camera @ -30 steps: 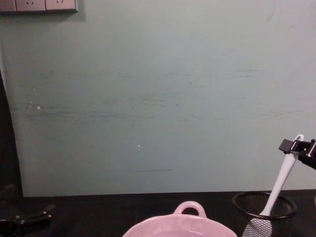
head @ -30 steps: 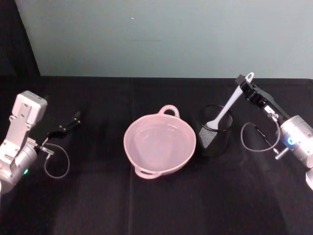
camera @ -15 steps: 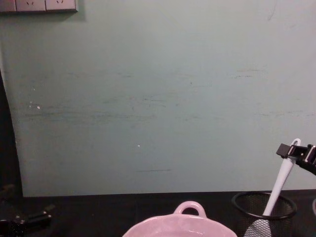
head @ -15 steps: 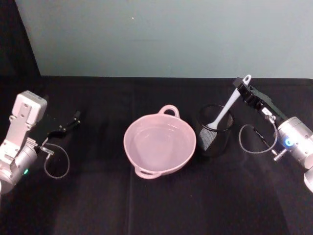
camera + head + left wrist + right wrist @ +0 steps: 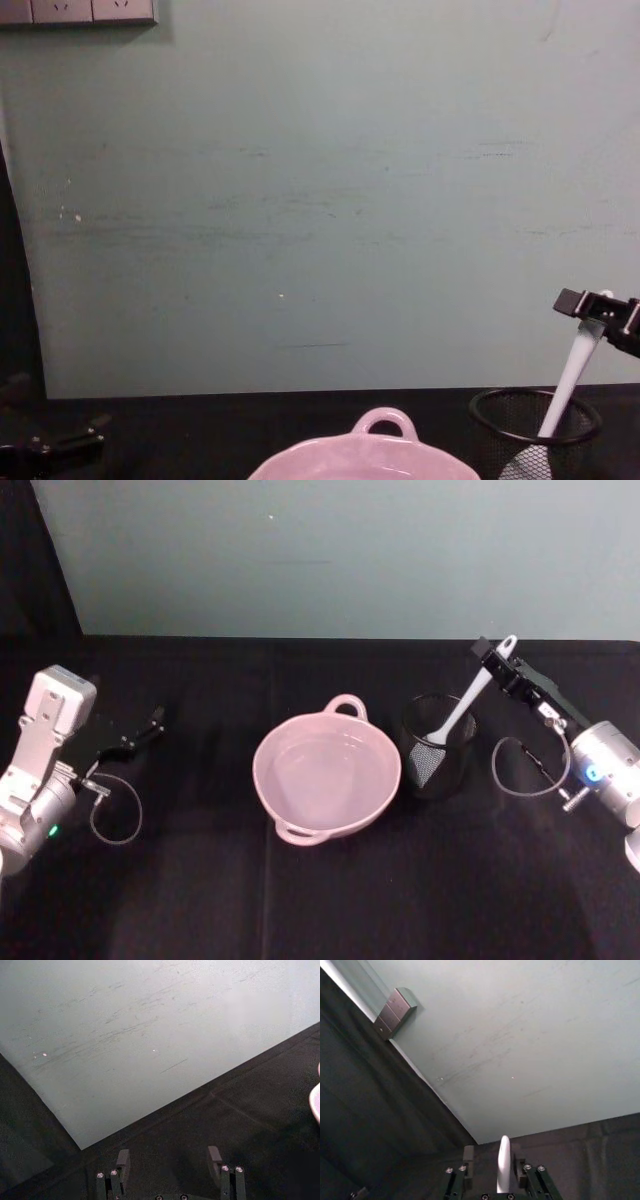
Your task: Use the one hand to pick up the spoon and stir the clear water in the bowl.
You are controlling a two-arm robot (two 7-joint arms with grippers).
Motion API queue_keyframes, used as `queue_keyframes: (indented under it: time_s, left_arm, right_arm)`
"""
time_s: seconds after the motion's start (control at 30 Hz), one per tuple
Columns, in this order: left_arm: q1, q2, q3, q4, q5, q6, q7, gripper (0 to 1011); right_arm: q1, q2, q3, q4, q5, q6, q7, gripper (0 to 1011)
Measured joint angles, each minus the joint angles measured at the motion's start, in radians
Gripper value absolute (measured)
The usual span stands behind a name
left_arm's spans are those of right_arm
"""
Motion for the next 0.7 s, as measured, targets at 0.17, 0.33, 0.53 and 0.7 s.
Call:
queue_keyframes:
  time_s: [0.17, 0.33, 0.53, 0.7]
  left_arm:
    - [0.000, 0.000, 0.000, 0.000, 0.000, 0.000, 0.000, 1011]
    - [0.000, 0.000, 0.000, 0.000, 0.000, 0.000, 0.000, 1011]
    - [0.000, 0.000, 0.000, 0.000, 0.000, 0.000, 0.000, 1011]
    - [0.000, 0.000, 0.000, 0.000, 0.000, 0.000, 0.000, 1011]
  right_arm:
    - [-0.015, 0.007, 0.004, -0.004, 0.016, 0.005, 0.009, 609]
    - [-0.050, 0.019, 0.015, -0.029, 0.042, 0.007, 0.014, 764]
    - [-0.128, 0.047, 0.033, -0.112, 0.066, -0.001, -0.001, 929]
    - [-0.214, 0.087, 0.051, -0.205, 0.073, -0.022, -0.028, 1002]
